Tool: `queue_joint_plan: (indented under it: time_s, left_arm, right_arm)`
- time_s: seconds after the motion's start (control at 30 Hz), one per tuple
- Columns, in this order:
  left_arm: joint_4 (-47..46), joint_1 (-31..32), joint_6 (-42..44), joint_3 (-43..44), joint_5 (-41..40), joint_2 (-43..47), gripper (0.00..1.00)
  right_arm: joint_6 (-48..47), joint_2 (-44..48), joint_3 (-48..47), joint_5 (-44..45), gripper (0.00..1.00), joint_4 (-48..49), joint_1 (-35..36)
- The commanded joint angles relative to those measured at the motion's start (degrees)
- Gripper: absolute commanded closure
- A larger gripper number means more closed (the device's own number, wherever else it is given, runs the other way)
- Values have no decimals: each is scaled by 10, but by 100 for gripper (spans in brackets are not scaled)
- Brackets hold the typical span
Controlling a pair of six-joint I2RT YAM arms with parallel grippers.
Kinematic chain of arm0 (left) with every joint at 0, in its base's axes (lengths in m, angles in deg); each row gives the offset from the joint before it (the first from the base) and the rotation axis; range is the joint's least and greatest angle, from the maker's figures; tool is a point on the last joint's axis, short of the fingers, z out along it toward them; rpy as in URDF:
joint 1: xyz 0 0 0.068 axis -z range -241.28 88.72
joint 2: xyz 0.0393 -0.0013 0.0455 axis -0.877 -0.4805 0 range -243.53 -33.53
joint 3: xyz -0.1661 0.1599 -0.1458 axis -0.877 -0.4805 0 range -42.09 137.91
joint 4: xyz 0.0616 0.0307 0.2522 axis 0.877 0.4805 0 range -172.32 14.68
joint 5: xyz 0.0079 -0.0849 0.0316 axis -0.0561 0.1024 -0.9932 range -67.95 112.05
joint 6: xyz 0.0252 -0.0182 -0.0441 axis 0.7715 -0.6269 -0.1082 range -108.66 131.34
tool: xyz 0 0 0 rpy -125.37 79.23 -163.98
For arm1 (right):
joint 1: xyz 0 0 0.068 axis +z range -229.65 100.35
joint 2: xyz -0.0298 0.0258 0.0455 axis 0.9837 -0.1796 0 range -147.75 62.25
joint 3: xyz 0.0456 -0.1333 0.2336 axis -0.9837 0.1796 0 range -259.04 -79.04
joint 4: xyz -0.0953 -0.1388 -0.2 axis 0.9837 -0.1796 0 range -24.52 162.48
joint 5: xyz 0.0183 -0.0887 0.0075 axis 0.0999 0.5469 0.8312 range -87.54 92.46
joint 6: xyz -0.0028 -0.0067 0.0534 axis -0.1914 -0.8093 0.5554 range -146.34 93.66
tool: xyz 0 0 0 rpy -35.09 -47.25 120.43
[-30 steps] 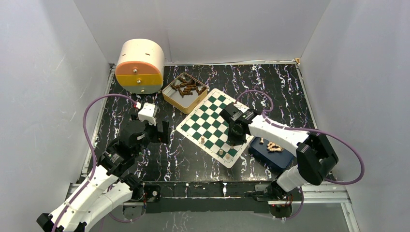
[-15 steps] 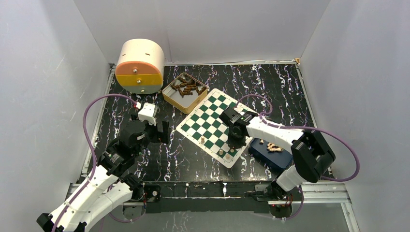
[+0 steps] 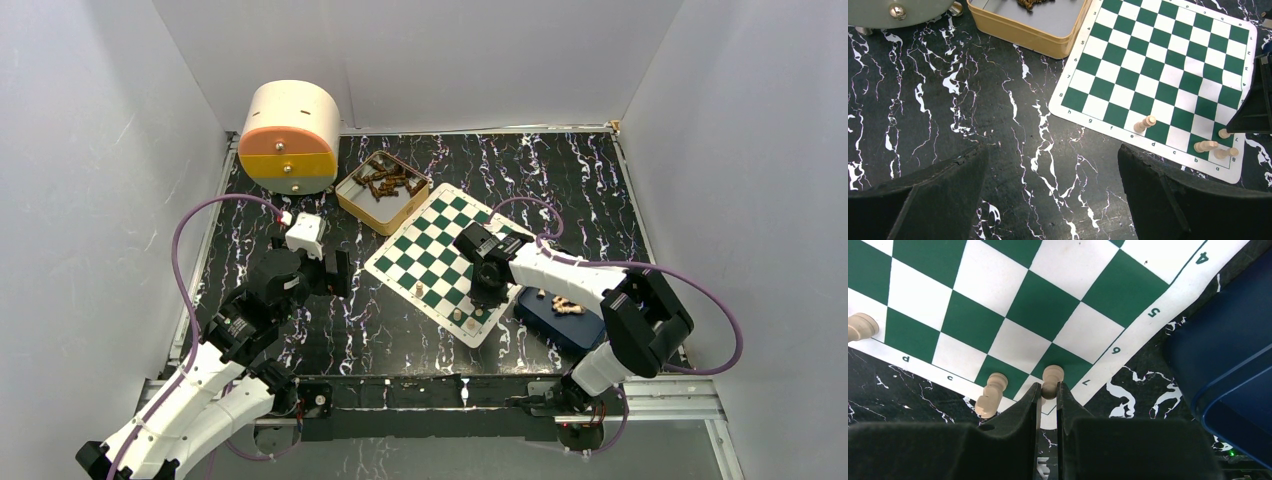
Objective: Set up the chess pieces on the board
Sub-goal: Place the chess piece on the chessboard.
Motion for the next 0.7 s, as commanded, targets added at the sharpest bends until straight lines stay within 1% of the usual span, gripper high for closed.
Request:
queue_joint_plan:
  time_s: [0.0, 0.37, 0.67]
  left_arm:
    - [-13, 2, 0, -4, -1, 6, 3]
    - [-13, 2, 1, -5, -2, 7, 3]
    - [-13, 1, 0, -6, -2, 8, 3]
  right_arm:
    - [7, -7, 3, 6, 79, 7, 3]
    - [7, -13, 4, 7, 79, 2, 3]
    - [7, -14, 1, 7, 71, 4, 3]
